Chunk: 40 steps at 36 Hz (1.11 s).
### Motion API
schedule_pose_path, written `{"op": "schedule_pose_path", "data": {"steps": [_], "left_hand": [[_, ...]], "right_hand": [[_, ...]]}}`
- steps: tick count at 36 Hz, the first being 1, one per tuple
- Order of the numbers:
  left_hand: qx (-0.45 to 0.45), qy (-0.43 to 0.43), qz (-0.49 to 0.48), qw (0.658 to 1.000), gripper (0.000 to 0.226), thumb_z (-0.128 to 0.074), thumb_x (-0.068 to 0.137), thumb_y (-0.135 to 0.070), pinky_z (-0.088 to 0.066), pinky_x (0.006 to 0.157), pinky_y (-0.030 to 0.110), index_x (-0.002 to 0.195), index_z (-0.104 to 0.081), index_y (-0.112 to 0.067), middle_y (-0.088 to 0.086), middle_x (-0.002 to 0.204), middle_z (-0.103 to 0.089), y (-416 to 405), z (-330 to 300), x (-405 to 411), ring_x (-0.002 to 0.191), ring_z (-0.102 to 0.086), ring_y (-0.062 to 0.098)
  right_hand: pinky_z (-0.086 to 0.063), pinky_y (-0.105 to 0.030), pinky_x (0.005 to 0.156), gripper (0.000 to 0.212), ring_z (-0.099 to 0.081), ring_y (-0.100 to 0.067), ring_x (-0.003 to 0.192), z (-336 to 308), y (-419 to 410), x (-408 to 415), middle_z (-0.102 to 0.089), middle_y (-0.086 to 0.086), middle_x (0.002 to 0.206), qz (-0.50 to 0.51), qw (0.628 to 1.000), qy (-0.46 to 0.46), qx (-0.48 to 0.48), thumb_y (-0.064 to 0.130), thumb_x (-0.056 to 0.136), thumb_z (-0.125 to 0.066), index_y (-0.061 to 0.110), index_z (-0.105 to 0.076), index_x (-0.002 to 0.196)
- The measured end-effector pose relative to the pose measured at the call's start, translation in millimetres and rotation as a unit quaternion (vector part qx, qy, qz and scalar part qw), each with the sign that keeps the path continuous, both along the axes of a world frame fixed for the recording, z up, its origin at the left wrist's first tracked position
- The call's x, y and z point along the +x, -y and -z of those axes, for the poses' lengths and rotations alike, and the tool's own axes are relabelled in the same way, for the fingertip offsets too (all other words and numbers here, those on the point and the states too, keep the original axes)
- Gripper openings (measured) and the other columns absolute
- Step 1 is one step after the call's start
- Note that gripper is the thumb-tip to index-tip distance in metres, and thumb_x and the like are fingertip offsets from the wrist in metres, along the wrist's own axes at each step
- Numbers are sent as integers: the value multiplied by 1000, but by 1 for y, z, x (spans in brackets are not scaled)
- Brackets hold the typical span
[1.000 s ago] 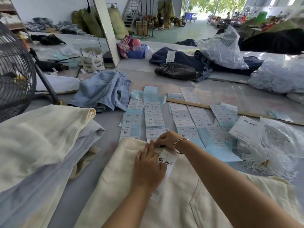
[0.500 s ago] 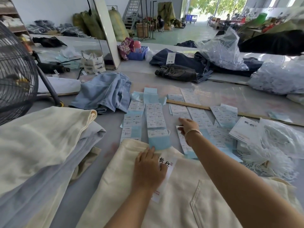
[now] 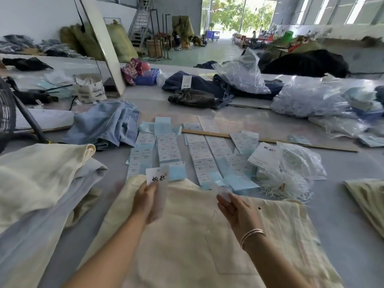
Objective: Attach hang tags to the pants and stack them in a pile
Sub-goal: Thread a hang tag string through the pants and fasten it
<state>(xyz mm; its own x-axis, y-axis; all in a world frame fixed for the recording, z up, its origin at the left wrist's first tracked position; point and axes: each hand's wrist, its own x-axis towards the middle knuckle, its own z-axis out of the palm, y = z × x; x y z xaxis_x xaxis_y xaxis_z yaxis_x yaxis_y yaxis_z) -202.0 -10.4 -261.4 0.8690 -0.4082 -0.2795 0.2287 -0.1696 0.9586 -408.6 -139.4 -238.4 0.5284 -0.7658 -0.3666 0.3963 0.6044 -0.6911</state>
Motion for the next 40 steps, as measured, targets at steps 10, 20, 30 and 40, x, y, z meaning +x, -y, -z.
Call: {"op": "schedule_pose_path", "data": {"steps": [10, 20, 30, 40], "left_hand": [[-127, -131, 12, 983, 23, -54, 97, -29, -53, 64, 28, 99, -69, -11, 13, 93, -74, 43, -4, -99, 78, -70, 24], [-63, -149, 26, 986, 19, -53, 96, -13, -51, 76, 42, 83, -66, -10, 15, 84, -69, 33, 4, -147, 76, -63, 29], [-62, -137, 47, 987, 25, -47, 99, -13, -49, 65, 33, 86, -67, -7, 15, 78, -69, 37, 7, -143, 68, -62, 28], [-76, -152, 48, 984, 28, -45, 100, -14, -51, 82, 47, 93, -67, 1, 27, 97, -67, 37, 6, -141, 85, -63, 35]], "right_hand": [[-60, -31, 62, 7, -73, -22, 75, 18, 5, -42, -73, -10, 80, 64, 994, 68, 65, 2, 95, -49, 3, -56, 93], [-59, -27, 66, 10, -73, -19, 79, 25, -3, -47, -74, -9, 83, 101, 991, 89, 19, 4, 95, -50, 4, -58, 89], [-46, -10, 85, 20, -64, -2, 96, 34, -36, -53, -68, 1, 106, 57, 677, -235, -695, 5, 83, -67, 9, -75, 101], [-55, -25, 66, 18, -70, -19, 84, 41, -43, -50, -69, -7, 107, -9, 603, -302, -738, 10, 80, -68, 10, -75, 97]]}}
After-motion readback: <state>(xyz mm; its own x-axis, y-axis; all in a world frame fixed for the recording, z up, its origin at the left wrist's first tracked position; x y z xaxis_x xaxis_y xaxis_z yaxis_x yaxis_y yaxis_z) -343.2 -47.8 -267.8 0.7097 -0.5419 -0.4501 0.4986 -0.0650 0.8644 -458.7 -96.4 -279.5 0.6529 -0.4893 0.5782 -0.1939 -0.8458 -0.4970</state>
